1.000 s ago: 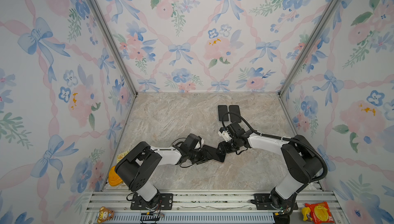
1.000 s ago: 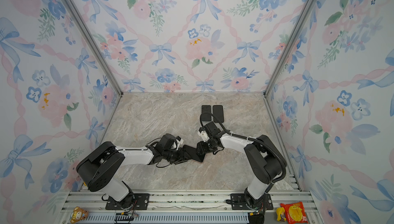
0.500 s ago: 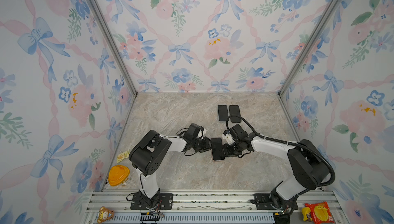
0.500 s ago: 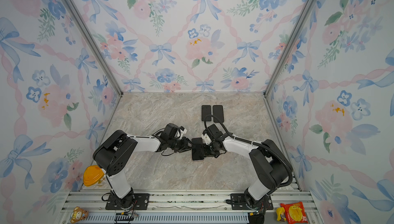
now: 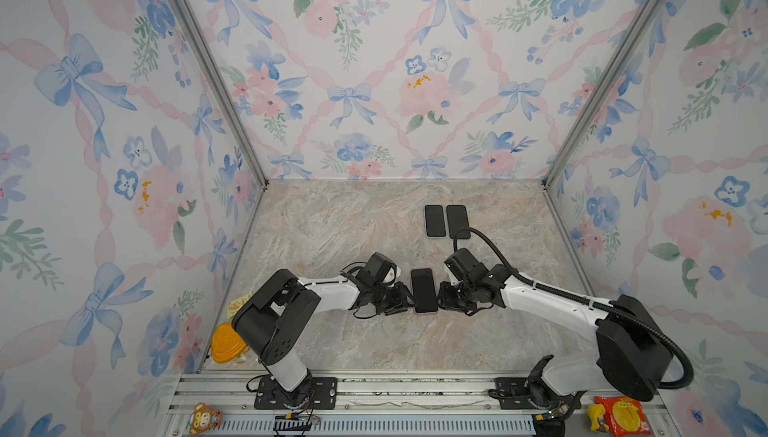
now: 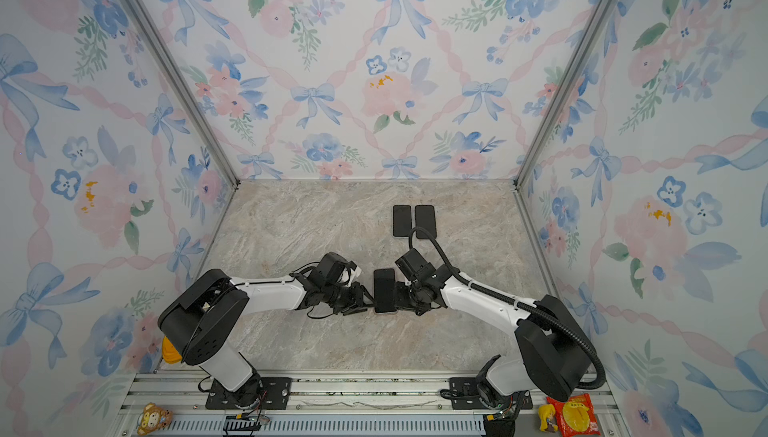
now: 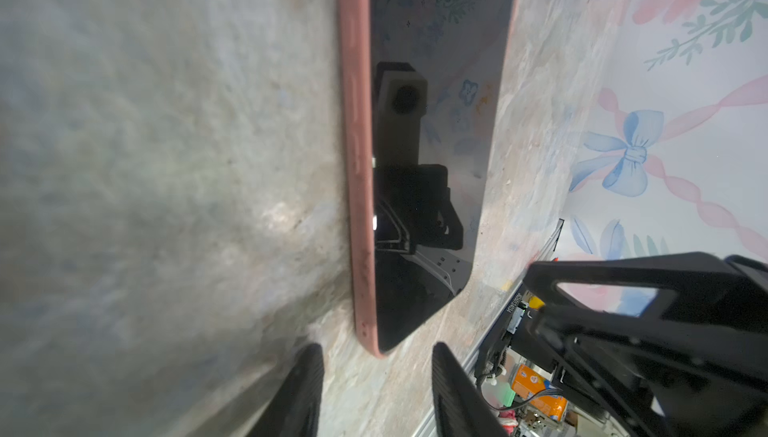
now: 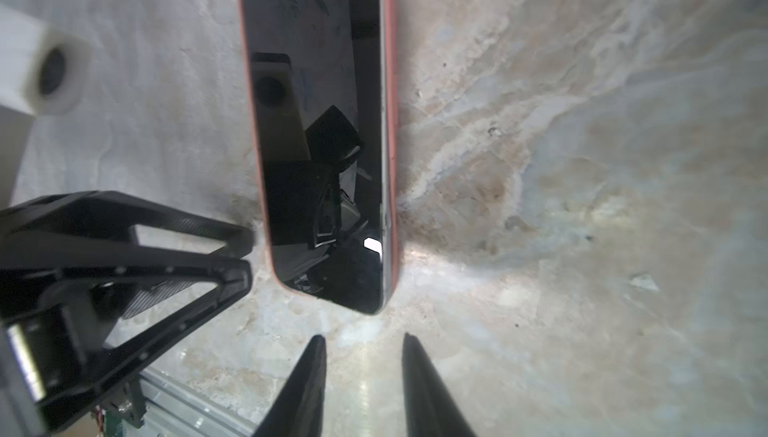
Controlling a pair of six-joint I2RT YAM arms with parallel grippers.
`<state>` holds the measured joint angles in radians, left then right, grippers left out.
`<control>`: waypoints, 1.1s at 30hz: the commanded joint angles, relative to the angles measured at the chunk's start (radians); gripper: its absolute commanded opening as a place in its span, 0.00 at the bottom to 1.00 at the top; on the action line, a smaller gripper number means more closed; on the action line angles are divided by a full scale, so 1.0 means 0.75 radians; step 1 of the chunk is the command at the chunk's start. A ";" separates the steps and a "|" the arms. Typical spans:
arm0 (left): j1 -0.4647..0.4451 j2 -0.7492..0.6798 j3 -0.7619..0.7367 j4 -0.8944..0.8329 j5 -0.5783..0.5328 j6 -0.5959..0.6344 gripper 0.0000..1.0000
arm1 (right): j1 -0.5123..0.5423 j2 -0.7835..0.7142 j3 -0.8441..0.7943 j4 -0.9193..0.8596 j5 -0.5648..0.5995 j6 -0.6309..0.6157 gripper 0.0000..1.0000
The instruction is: Put the phone into the phone case
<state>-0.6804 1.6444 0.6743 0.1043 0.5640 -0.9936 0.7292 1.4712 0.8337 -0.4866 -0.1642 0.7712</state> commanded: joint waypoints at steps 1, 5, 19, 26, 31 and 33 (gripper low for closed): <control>-0.003 -0.015 -0.040 0.121 0.018 -0.105 0.44 | 0.014 0.020 -0.037 0.041 -0.010 0.031 0.27; -0.009 0.034 -0.043 0.157 0.026 -0.113 0.41 | -0.002 0.020 -0.076 0.086 -0.017 0.029 0.24; -0.009 0.086 -0.038 0.166 0.016 -0.086 0.33 | -0.021 0.063 -0.105 0.187 -0.115 0.028 0.17; -0.013 0.112 -0.016 0.147 0.011 -0.072 0.31 | -0.017 0.086 -0.116 0.212 -0.133 0.032 0.13; -0.019 0.118 -0.009 0.147 0.009 -0.072 0.29 | -0.013 0.104 -0.119 0.236 -0.145 0.036 0.10; -0.021 0.119 -0.006 0.147 0.009 -0.072 0.29 | -0.011 0.110 -0.120 0.246 -0.151 0.035 0.09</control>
<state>-0.6849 1.7031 0.6605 0.2386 0.5812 -1.0744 0.7162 1.5116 0.7639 -0.3454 -0.2573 0.7940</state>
